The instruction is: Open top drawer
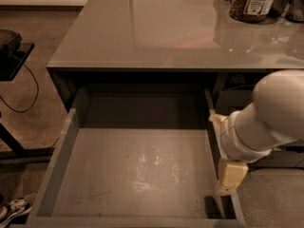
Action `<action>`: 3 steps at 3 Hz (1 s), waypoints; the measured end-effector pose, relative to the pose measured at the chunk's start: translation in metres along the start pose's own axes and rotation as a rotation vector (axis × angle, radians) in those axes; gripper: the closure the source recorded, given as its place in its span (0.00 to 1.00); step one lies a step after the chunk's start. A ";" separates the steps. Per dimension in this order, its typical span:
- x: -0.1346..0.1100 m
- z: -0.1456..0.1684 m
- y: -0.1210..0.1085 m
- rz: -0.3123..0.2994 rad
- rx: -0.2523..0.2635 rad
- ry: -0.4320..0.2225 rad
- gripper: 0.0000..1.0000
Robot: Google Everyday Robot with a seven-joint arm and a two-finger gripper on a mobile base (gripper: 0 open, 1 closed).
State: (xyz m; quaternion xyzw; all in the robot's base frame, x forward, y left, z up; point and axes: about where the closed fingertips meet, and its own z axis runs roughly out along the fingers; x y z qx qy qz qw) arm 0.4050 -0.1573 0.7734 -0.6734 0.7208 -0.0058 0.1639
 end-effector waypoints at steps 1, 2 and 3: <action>-0.003 -0.070 0.024 0.018 0.077 0.073 0.00; 0.007 -0.124 0.064 0.044 0.175 0.114 0.00; -0.006 -0.151 0.068 0.021 0.244 0.127 0.00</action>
Offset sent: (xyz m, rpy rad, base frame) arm -0.1793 -0.0570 0.1607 -0.1615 -0.2881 -0.1940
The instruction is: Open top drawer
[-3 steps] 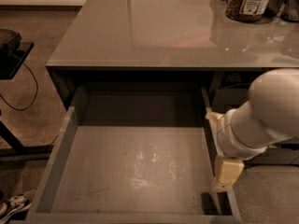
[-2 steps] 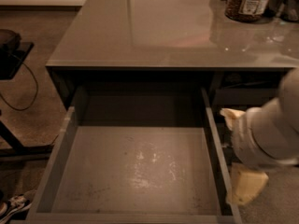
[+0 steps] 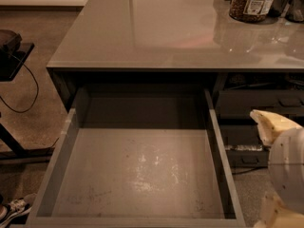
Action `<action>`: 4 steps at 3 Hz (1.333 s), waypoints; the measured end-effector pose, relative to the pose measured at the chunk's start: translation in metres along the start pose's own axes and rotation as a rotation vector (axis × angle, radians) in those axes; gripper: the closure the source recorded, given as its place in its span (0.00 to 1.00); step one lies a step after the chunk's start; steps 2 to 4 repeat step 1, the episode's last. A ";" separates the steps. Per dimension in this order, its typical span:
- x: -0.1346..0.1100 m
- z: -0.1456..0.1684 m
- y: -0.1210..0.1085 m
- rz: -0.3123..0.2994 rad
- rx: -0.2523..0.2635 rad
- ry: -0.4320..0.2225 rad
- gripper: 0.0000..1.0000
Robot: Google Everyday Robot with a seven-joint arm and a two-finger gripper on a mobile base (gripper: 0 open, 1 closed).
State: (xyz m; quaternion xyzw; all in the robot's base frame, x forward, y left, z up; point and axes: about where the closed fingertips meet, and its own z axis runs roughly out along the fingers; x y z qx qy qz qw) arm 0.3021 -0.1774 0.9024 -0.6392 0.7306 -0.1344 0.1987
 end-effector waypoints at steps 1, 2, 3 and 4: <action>-0.006 -0.009 -0.004 -0.009 0.023 -0.002 0.00; -0.006 -0.009 -0.004 -0.009 0.023 -0.002 0.00; -0.006 -0.009 -0.004 -0.009 0.023 -0.002 0.00; -0.006 -0.009 -0.004 -0.009 0.023 -0.002 0.00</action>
Offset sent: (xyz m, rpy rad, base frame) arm 0.0000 0.0000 0.0000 0.0000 0.0000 0.0000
